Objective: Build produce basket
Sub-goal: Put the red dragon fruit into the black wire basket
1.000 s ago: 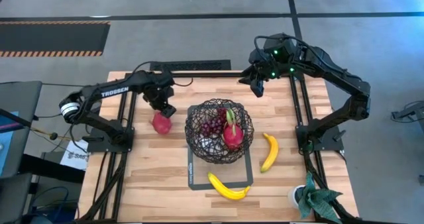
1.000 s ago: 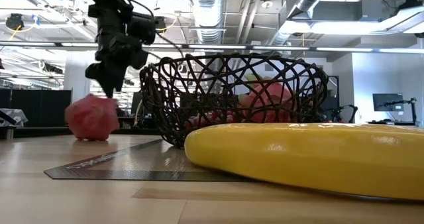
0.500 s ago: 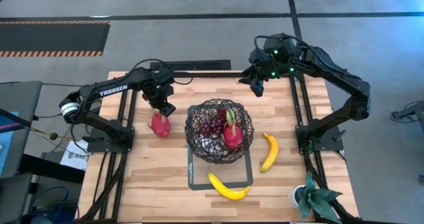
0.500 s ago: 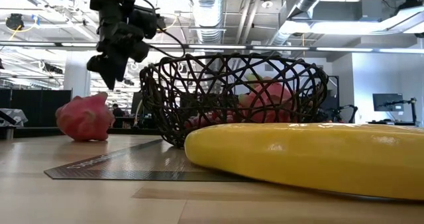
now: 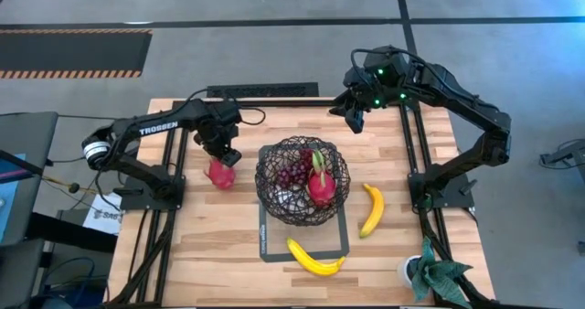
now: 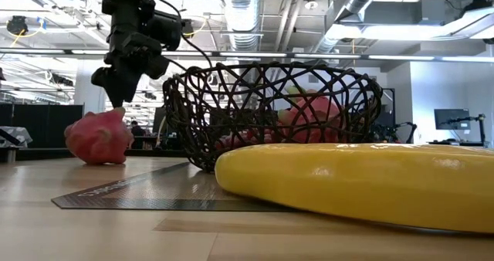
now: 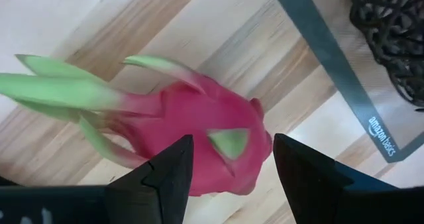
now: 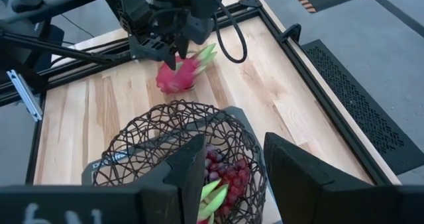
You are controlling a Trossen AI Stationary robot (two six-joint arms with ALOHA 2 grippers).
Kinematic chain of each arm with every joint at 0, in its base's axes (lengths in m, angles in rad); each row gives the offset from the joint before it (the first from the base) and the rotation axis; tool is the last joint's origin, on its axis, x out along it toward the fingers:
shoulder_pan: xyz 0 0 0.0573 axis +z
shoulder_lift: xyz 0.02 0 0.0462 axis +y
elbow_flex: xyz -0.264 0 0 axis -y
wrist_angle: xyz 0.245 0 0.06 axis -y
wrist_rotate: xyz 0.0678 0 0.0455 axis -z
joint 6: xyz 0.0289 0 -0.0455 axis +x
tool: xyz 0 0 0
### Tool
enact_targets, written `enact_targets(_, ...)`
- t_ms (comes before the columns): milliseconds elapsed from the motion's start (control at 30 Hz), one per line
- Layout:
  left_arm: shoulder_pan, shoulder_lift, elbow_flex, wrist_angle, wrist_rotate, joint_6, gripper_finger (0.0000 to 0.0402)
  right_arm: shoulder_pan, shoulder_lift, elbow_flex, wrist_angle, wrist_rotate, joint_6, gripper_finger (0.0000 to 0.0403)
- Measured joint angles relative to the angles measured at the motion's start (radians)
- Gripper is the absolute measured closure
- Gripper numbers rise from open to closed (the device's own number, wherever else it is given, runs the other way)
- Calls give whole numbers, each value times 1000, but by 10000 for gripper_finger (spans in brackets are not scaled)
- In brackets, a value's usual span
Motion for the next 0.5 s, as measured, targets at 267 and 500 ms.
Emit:
enact_targets(267, -29, 0, 0, -30, 3, -20, 207, 0, 0, 0, 0, 0, 0, 229)
enact_targets(500, -39, 0, 0, -28, -26, -20, 207, 0, 0, 0, 0, 0, 1, 228)
